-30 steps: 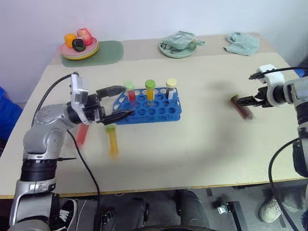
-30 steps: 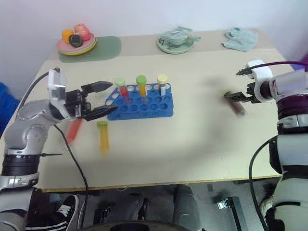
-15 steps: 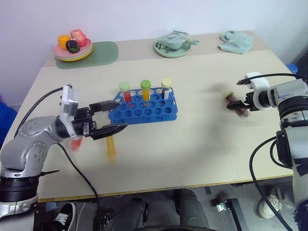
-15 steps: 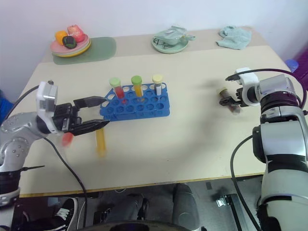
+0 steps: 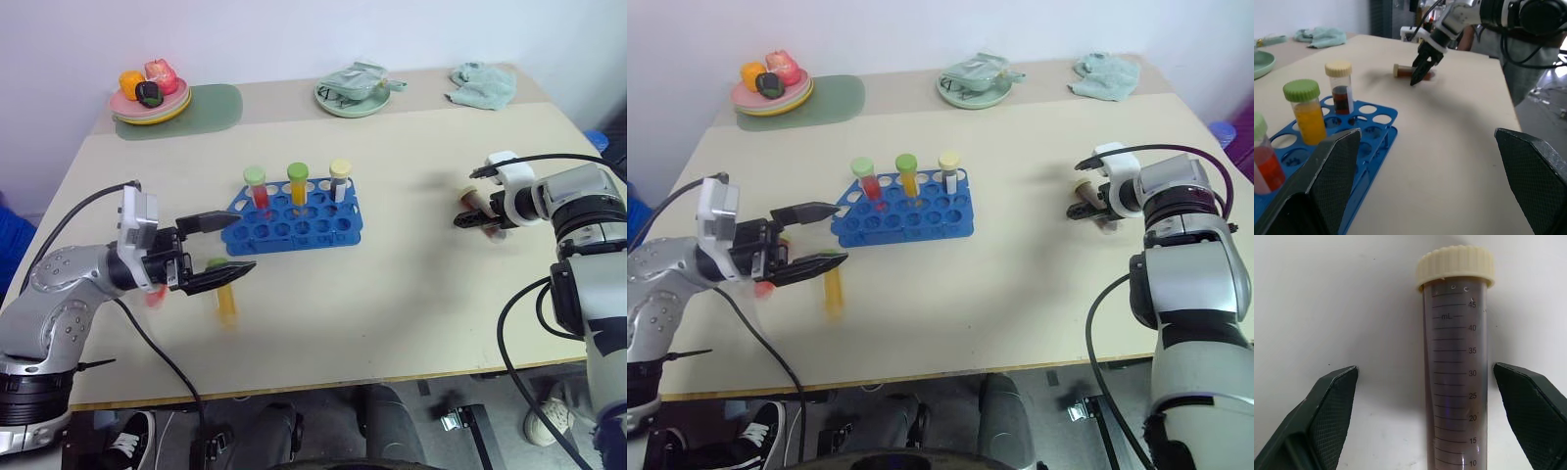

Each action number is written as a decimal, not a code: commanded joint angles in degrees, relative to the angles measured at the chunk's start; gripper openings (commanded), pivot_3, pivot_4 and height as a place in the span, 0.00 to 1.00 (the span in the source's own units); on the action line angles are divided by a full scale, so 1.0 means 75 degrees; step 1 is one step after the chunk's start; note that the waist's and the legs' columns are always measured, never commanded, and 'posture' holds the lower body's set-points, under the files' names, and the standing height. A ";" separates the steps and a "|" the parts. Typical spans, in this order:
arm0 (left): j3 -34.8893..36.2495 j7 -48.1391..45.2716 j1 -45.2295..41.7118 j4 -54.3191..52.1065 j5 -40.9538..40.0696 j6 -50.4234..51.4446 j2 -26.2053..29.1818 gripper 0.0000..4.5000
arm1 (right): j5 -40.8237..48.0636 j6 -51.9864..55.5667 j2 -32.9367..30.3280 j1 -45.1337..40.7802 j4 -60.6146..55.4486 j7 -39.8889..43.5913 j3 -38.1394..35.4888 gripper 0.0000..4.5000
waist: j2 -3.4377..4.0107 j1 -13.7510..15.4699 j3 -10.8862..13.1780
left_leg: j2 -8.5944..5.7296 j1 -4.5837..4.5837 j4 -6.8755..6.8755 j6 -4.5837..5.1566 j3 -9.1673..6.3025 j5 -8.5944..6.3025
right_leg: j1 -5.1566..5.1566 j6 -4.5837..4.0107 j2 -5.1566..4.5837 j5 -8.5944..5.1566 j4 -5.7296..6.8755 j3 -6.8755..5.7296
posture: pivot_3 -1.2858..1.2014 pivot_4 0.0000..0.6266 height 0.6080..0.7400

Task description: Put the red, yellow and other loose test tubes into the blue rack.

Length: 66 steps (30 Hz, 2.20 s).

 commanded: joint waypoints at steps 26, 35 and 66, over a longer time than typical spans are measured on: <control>0.0173 0.0269 -0.0403 0.0466 0.0287 -0.0487 -0.0146 1.00 | 0.4174 -0.1207 0.2497 0.4660 -1.1100 -0.1107 -0.4293 0.17 | 0.0008 0.0017 -0.0002 | 0.0027 0.0016 0.0011 -0.0016 0.0000 -0.0015 | 0.0007 -0.0004 0.0035 0.0004 0.0006 0.0008 | 0.52 0.24 1.00; 0.0074 0.0013 -0.0616 0.0986 0.0509 -0.0844 -0.0184 1.00 | 0.3016 -0.4133 0.4546 0.6091 -1.1098 -0.2503 -0.2552 0.17 | 0.0009 -0.0018 -0.0006 | 0.0042 0.0027 0.0013 -0.0024 0.0016 -0.0019 | 0.0001 -0.0020 0.0065 0.0013 0.0013 0.0025 | 0.52 0.24 1.00; 0.0630 -0.0387 0.0503 0.0983 0.0547 -0.1337 -0.0033 1.00 | 0.2031 -0.8240 0.5206 0.5650 -0.6593 -0.3327 -0.1408 0.17 | 0.0014 -0.0222 -0.0005 | 0.0050 0.0036 0.0000 -0.0037 0.0012 -0.0025 | 0.0000 -0.0027 0.0097 0.0013 0.0012 0.0028 | 0.52 0.24 1.00</control>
